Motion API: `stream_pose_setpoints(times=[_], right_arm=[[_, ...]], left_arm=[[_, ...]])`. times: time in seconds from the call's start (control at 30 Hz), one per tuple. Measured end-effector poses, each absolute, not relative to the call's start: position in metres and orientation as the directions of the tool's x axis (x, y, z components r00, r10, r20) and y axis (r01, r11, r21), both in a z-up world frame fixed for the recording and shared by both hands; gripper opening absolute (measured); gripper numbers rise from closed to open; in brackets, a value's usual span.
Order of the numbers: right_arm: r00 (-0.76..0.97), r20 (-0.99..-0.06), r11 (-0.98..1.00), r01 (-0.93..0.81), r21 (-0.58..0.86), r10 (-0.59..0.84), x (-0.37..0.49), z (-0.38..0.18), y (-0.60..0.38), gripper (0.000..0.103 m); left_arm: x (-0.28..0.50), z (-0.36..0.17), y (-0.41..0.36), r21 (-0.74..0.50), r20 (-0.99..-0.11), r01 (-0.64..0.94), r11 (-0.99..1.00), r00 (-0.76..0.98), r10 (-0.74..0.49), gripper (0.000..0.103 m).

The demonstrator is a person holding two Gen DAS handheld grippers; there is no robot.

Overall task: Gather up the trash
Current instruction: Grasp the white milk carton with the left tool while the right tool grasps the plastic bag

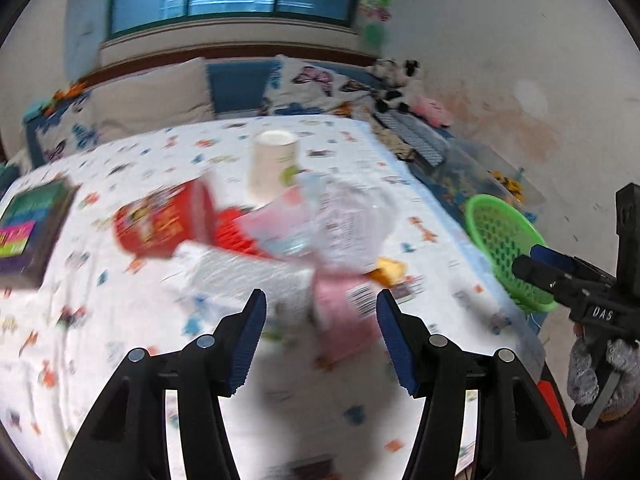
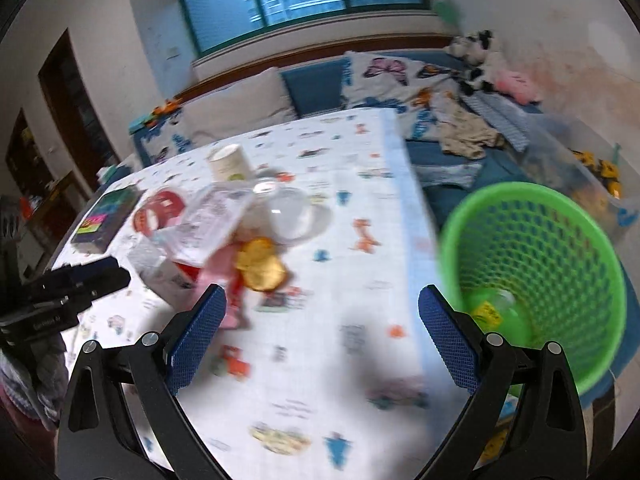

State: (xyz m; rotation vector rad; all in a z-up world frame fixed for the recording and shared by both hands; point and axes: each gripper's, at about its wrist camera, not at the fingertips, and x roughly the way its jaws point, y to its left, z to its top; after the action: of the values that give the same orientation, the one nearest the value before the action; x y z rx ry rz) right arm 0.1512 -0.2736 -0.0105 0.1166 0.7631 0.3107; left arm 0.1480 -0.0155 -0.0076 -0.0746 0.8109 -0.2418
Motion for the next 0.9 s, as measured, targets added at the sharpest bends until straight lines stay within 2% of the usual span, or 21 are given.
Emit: stream_pose_setpoints(times=[0.43,0.8,0.9], right_arm=[[0.563,-0.710,0.906,-0.281,0.316,0.423,0.213,-0.009,-0.186,0.093],[0.517,-0.778,0.934,-0.173,0.313,0.356,0.263,-0.018,-0.149,0.093],[0.515,-0.803,0.954,-0.162,0.253,0.301,0.270,-0.022,-0.138,0.093]], left_arm=[[0.128,-0.027,0.049,-0.218,-0.719,0.060,0.974,0.665,-0.202,0.055],[0.127,-0.038,0.064,-0.250,-0.726,0.041,0.967,0.653,-0.216,0.056],[0.127,-0.039,0.065,-0.257,-0.727,0.040,0.966,0.651,-0.220,0.056]])
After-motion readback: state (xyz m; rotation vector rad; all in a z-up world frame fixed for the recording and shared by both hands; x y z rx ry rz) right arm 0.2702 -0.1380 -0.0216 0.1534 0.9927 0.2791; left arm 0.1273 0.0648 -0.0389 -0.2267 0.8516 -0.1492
